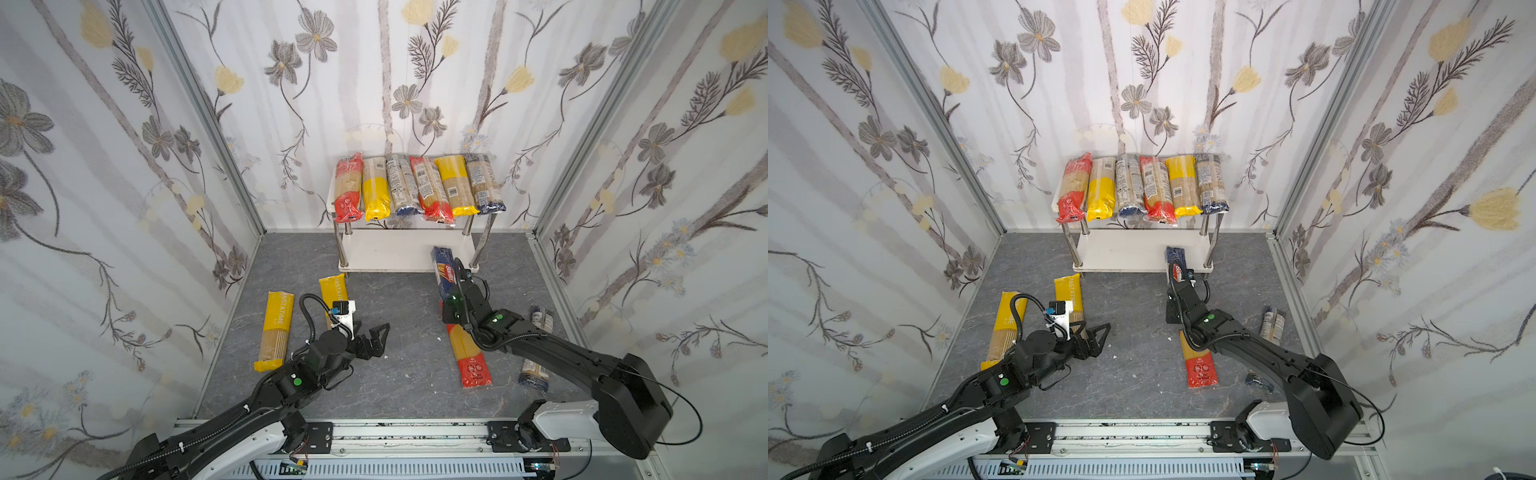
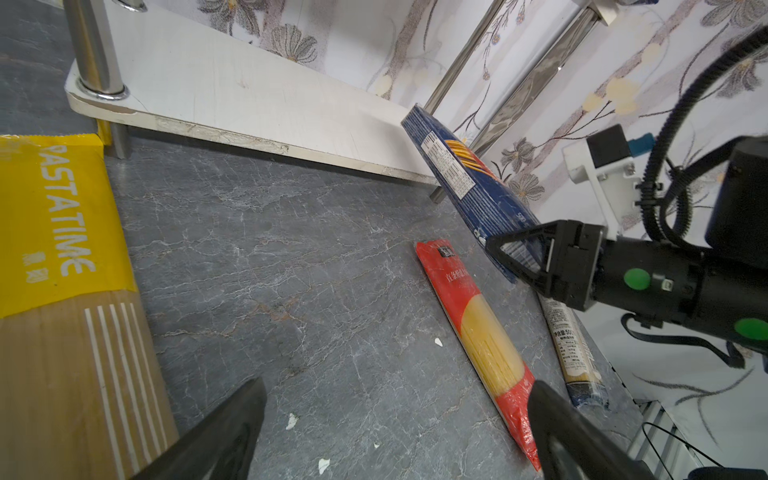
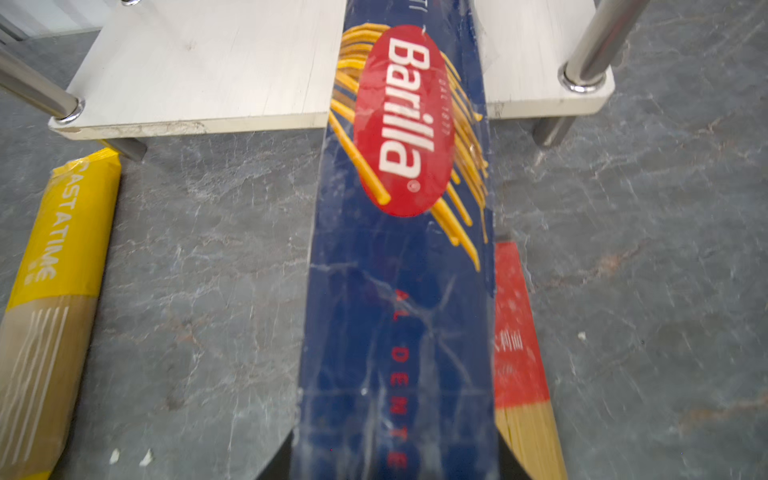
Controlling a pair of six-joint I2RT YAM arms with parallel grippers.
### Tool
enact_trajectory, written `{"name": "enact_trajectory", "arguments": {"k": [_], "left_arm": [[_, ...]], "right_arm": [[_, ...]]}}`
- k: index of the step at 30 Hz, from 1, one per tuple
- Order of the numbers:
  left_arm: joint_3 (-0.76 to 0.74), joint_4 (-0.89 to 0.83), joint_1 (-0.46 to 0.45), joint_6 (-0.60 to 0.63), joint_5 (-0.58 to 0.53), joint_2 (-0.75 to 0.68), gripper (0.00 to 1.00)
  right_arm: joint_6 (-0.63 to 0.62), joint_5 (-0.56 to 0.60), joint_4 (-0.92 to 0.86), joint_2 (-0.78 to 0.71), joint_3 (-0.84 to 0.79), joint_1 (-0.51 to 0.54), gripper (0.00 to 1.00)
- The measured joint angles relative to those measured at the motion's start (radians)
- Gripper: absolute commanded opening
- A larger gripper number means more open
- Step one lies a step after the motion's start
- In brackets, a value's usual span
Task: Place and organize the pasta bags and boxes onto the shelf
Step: 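Carry the Barilla box to the lower shelf and release it there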
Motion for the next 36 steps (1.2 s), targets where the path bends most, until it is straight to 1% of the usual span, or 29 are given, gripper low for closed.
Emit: {"name": "enact_trajectory", "arguments": {"k": [3,8,13,15,17,18,19,21,22,26,30,33,36], "left_arm": [[0.012,-0.001,0.001,0.016,-0.010,0.005,1.00],[0.035,0.000,0.002,0.034,-0.008,0.006,1.00],[0.055,0.001,0.004,0.050,-0.008,0.014,1.00],[0.061,0.001,0.004,0.060,-0.008,0.019,1.00],[0.066,0.002,0.004,0.061,-0.008,0.026,1.00],[0.069,0.003,0.005,0.062,-0.008,0.032,1.00],[0.071,0.006,0.006,0.064,-0.008,0.039,1.00],[0.077,0.008,0.006,0.067,-0.008,0.060,1.00],[0.080,0.008,0.006,0.068,-0.008,0.068,1.00],[0.087,0.014,0.008,0.072,-0.007,0.109,1.00],[0.092,0.016,0.008,0.072,-0.003,0.126,1.00],[0.092,0.020,0.008,0.071,0.004,0.127,1.00],[0.089,0.027,0.008,0.066,0.014,0.120,1.00]], "right_arm": [[-0.043,-0.004,0.025,0.152,0.106,-0.033,0.30],[-0.095,0.008,0.023,0.327,0.253,-0.074,0.30],[-0.138,0.027,0.034,0.418,0.337,-0.130,0.36],[-0.149,0.042,0.042,0.444,0.355,-0.155,0.40],[-0.163,0.053,0.054,0.465,0.367,-0.176,0.45],[-0.172,0.059,0.063,0.473,0.370,-0.184,0.51],[-0.174,0.068,0.064,0.480,0.373,-0.190,0.55],[-0.184,0.092,0.067,0.489,0.378,-0.202,0.66],[-0.189,0.097,0.067,0.492,0.381,-0.205,0.70],[-0.198,0.115,0.076,0.498,0.388,-0.222,0.75],[-0.201,0.136,0.071,0.495,0.388,-0.227,0.77],[-0.200,0.137,0.062,0.466,0.373,-0.227,0.78],[-0.198,0.142,0.063,0.414,0.333,-0.227,0.87]]}}
